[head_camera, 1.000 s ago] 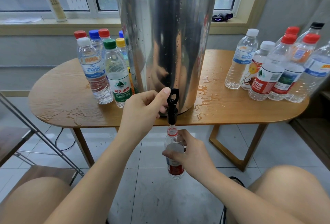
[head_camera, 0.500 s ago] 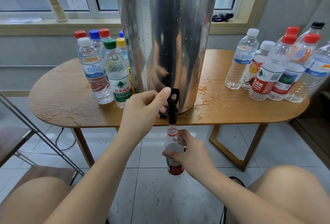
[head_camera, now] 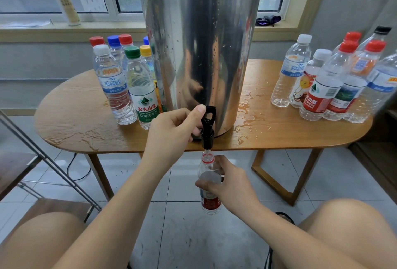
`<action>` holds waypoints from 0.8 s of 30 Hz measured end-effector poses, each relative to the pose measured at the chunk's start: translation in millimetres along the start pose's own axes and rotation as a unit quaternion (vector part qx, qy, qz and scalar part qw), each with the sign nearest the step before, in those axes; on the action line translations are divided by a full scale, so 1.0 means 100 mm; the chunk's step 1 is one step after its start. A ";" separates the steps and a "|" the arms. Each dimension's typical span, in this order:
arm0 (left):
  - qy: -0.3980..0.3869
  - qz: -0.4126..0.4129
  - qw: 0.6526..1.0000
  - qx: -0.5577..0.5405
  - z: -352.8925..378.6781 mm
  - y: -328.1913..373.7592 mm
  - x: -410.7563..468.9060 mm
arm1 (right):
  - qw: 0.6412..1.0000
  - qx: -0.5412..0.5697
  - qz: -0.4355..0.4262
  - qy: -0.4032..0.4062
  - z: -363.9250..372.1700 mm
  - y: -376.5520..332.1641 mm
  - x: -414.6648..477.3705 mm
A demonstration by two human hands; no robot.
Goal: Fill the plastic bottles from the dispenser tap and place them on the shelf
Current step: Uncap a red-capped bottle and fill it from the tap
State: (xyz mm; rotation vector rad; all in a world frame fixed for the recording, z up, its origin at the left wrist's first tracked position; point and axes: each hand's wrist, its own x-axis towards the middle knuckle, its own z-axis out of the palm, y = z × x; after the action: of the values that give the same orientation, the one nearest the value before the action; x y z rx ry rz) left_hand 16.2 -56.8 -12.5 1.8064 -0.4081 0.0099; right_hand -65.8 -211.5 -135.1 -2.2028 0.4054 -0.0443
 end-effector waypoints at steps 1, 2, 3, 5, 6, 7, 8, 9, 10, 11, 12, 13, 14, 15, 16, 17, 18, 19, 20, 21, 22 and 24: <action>0.000 -0.001 1.000 -0.002 0.00 0.00 0.00 | 1.000 0.000 0.000 0.001 0.00 0.00 0.00; 0.000 -0.002 1.000 -0.004 0.00 0.00 0.00 | 1.000 0.000 0.001 0.001 0.00 0.00 0.00; -0.001 -0.003 1.000 -0.004 0.00 0.00 0.00 | 1.000 -0.001 0.003 0.001 0.00 -0.01 0.00; -0.002 -0.003 1.000 -0.002 0.00 0.00 0.00 | 1.000 -0.002 0.004 0.001 0.00 -0.01 0.00; -0.003 -0.003 1.000 -0.001 0.00 0.00 0.00 | 1.000 -0.002 0.004 0.001 0.00 -0.01 0.00; -0.002 -0.002 1.000 0.000 0.00 0.00 0.00 | 1.000 -0.002 0.005 0.001 0.00 -0.02 0.00; -0.002 -0.001 1.000 0.001 0.00 -0.01 0.00 | 1.000 -0.002 0.005 0.001 0.00 -0.02 0.00; -0.001 -0.001 1.000 0.002 0.00 -0.01 0.00 | 1.000 -0.002 0.005 0.001 0.00 -0.02 0.00; -0.001 -0.001 1.000 0.003 0.00 -0.01 0.00 | 1.000 -0.004 0.005 0.001 0.00 -0.02 0.00; -0.001 -0.001 1.000 0.003 0.00 -0.01 0.00 | 1.000 -0.005 0.005 0.001 0.00 -0.02 0.00; -0.001 -0.001 1.000 0.003 0.00 -0.01 0.00 | 1.000 -0.007 0.004 0.002 -0.01 -0.03 0.00; -0.001 -0.001 1.000 0.004 -0.01 -0.01 0.00 | 1.000 -0.007 0.004 0.002 -0.01 -0.03 0.00; -0.001 -0.001 1.000 0.005 -0.01 -0.01 0.00 | 1.000 -0.007 0.005 0.002 0.00 -0.03 0.00; -0.001 -0.001 1.000 0.006 -0.01 -0.01 0.00 | 1.000 -0.006 0.005 0.002 0.00 -0.03 0.00; -0.001 -0.002 1.000 0.005 -0.01 -0.01 0.00 | 1.000 -0.006 0.004 0.002 0.00 -0.03 0.00; -0.001 -0.002 1.000 0.004 -0.01 -0.01 0.00 | 1.000 -0.005 0.004 0.003 0.00 -0.03 0.00; -0.001 -0.002 1.000 0.004 -0.01 -0.01 0.00 | 1.000 -0.004 0.003 0.004 0.00 -0.02 0.00; -0.001 -0.002 1.000 0.005 -0.01 -0.01 0.00 | 1.000 -0.004 0.003 0.004 0.00 -0.02 -0.01; -0.001 -0.002 1.000 0.005 0.00 -0.01 0.00 | 1.000 -0.004 0.003 0.004 0.00 -0.03 -0.01; 0.000 -0.002 1.000 0.005 0.00 -0.01 0.00 | 1.000 -0.006 0.004 0.004 0.00 -0.03 -0.01; 0.000 -0.002 1.000 0.005 0.00 -0.01 0.00 | 1.000 -0.007 0.004 0.005 0.00 -0.03 -0.01; -0.001 -0.002 1.000 0.004 0.00 -0.01 0.00 | 1.000 -0.009 0.006 0.004 -0.01 -0.04 -0.01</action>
State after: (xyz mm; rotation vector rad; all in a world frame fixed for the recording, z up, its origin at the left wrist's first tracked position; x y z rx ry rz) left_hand 16.5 -56.3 -13.1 1.8155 -0.4059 0.0074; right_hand -65.4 -209.5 -131.5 -2.2194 0.4256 -0.0436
